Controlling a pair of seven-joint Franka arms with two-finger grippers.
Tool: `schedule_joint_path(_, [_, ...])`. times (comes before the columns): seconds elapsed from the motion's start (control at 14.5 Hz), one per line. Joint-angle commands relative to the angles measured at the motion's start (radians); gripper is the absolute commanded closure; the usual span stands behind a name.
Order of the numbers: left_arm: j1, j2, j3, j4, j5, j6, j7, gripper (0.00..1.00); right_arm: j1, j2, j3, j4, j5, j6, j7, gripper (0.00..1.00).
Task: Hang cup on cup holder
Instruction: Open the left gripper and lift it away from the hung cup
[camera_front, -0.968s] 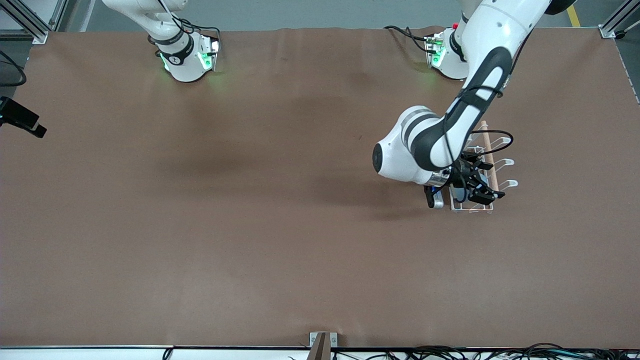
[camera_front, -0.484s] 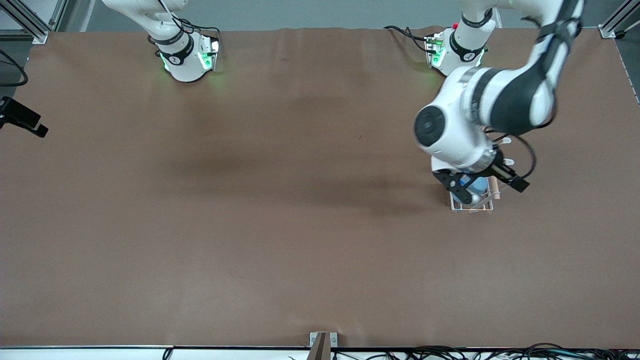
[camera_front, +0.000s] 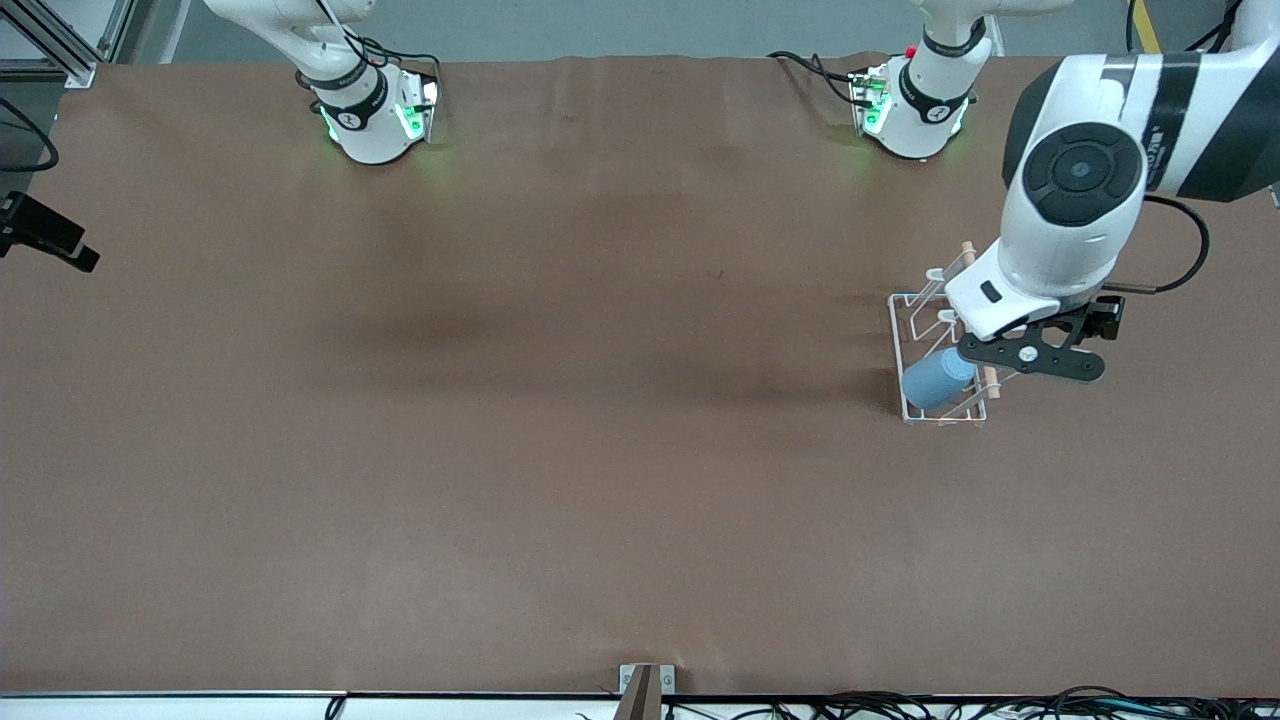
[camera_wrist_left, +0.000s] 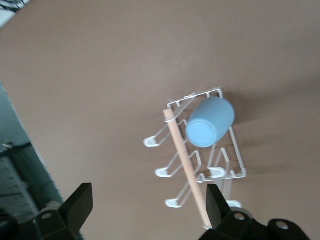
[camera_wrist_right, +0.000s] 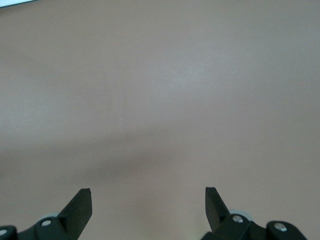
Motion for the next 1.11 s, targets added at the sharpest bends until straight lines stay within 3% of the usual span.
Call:
schedule_joint_path(0.0, [0.042,-0.084,-0.001,-0.075,-0.116,0.070,-0.035,0.00,-0.005,-0.012,0.004,-0.011,0.003,-0.002,-0.006,0.00])
schedule_joint_path(0.28, [0.031,-0.163,0.076,-0.078,-0.282,0.092,-0.176,0.04,-0.005,-0.010,0.004,-0.011,0.003,-0.002,-0.004,0.00])
schedule_joint_path(0.55, [0.005,-0.218,0.131,-0.092,-0.367,0.097,-0.184,0.00,-0.005,-0.012,0.004,-0.009,0.003,-0.001,-0.003,0.00])
schedule_joint_path(0.69, [-0.016,-0.221,0.183,-0.033,-0.390,0.091,-0.176,0.00,-0.007,-0.010,0.004,-0.009,0.001,0.002,-0.004,0.00])
schedule_joint_path(1.04, [-0.018,-0.155,0.200,0.160,-0.390,0.010,-0.161,0.00,-0.002,-0.012,0.004,-0.009,-0.014,0.005,0.000,0.00])
